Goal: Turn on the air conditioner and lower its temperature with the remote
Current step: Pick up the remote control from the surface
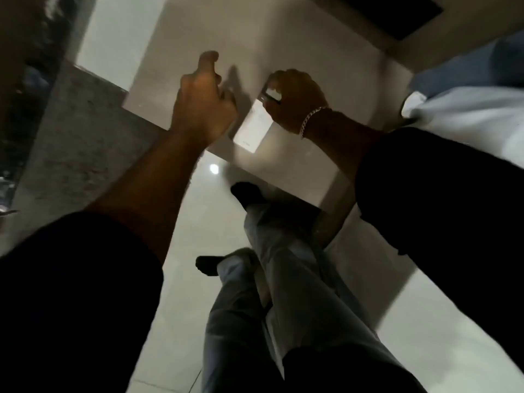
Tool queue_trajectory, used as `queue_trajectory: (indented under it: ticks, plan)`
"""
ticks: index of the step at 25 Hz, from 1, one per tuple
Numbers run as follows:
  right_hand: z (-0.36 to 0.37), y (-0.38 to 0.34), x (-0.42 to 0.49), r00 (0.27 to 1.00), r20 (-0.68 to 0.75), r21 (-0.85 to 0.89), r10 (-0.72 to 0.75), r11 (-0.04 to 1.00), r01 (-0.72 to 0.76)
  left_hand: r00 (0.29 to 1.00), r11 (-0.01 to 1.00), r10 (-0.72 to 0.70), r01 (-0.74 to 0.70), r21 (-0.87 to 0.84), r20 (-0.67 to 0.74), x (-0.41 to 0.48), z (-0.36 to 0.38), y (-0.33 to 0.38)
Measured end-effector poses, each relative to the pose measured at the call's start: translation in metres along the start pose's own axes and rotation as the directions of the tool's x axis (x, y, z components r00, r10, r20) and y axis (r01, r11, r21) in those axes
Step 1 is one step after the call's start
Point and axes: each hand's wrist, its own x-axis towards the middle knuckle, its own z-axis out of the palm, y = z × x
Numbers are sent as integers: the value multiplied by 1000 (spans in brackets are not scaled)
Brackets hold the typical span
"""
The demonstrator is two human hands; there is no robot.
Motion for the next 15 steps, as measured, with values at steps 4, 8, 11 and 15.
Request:
queue_trajectory:
  ticks: [4,8,11,15]
  plan:
    - [51,21,-1,932,-86,133,353,931,-341,992,987,20,-39,153,126,24,60,-19]
    - [71,12,15,787,4,562,617,649,-512,981,964,34,-84,254,193,38,86,-17]
    - [77,4,25,697,111,719,708,427,-548,958,964,-251,260,-50,140,44,93,-18]
    - [74,-2,22,735,277,682,619,412,-604,794,742,-536,606,-288,288,41,75,-24]
